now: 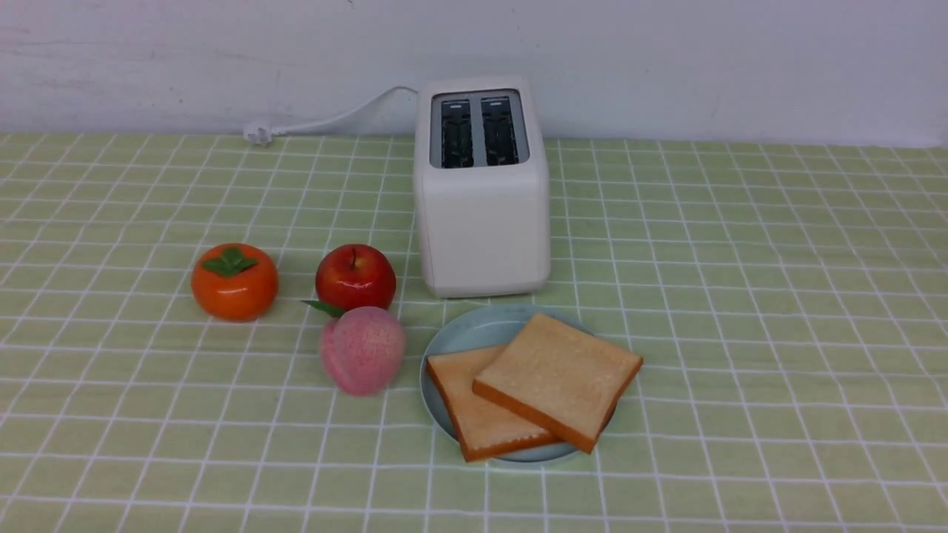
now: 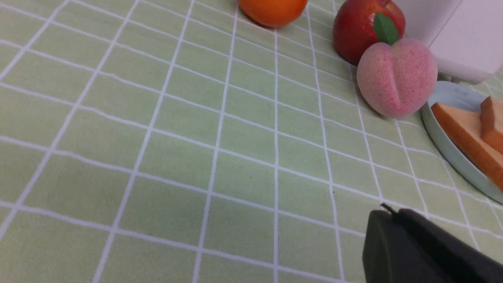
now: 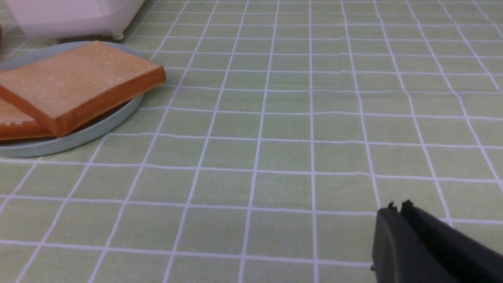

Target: Take toasted bread from bread machine on green coffee tablecloth place on plate.

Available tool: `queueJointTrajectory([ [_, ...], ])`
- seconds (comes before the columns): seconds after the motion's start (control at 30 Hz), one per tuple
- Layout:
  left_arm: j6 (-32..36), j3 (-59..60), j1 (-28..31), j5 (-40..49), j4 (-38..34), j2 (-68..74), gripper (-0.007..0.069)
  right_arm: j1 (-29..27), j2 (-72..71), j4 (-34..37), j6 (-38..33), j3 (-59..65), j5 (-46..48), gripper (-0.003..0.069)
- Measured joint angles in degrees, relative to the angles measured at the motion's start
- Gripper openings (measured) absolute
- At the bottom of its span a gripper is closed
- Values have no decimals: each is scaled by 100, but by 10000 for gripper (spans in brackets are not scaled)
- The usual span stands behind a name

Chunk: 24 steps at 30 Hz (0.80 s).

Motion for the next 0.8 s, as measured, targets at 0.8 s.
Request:
queueJointTrajectory([
  [0.8, -130, 0, 0, -5, 7, 0, -13, 0, -5, 0, 0, 0, 0, 32],
])
